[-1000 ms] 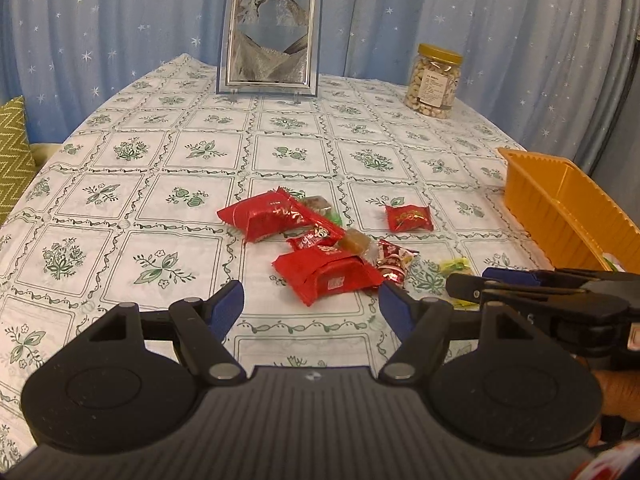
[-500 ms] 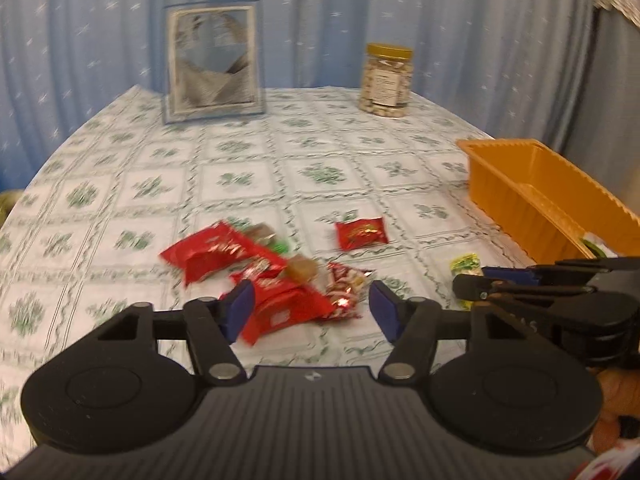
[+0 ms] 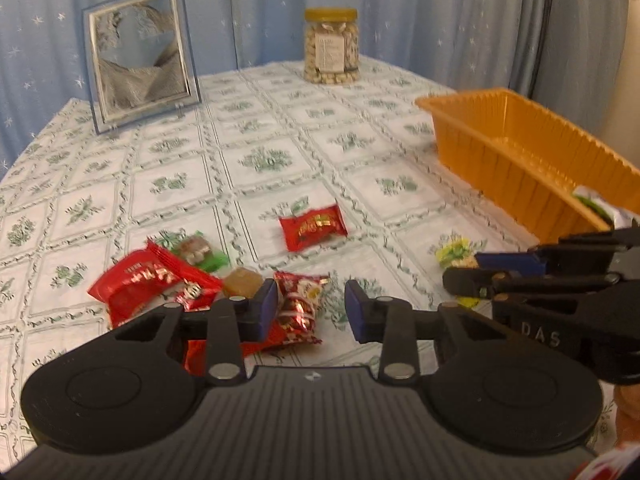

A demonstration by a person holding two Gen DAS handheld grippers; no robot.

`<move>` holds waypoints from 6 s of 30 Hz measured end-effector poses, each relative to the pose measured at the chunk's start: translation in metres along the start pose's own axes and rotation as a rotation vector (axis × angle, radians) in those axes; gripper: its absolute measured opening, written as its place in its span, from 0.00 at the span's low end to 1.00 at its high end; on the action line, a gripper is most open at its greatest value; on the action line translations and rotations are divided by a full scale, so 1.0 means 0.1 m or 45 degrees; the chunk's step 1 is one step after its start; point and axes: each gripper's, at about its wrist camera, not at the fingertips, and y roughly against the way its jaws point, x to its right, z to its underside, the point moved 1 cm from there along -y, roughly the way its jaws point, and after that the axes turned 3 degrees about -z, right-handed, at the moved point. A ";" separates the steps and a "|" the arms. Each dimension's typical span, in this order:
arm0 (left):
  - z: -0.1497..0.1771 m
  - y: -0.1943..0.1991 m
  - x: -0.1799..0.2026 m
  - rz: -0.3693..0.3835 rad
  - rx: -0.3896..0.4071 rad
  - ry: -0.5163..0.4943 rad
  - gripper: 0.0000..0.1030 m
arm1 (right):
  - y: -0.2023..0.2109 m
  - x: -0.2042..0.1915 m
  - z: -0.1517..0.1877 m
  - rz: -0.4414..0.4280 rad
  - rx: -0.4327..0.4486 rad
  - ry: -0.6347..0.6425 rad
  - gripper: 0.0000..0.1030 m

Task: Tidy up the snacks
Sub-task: 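Grasp the yellow candy with the right tool while the left tool grasps a red-wrapped candy, then carry both candies over the orange tray and open both tools to drop them, then withdraw both tools from the tray toward the remaining red candies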

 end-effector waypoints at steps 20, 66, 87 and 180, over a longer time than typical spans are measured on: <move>0.09 0.32 0.11 -0.061 0.009 0.150 0.19 | 0.26 -0.07 -0.01 -0.033 0.029 0.007 0.21; 0.04 1.84 1.33 0.061 0.106 0.309 0.19 | 2.31 0.69 0.34 0.163 0.204 -0.203 0.21; -0.60 0.93 1.92 0.191 0.104 0.222 0.19 | 1.98 1.57 -0.12 0.224 0.247 -0.328 0.21; 0.31 1.85 -0.04 -0.202 0.047 0.473 0.51 | 2.01 0.14 -0.02 -0.039 0.171 -0.132 0.65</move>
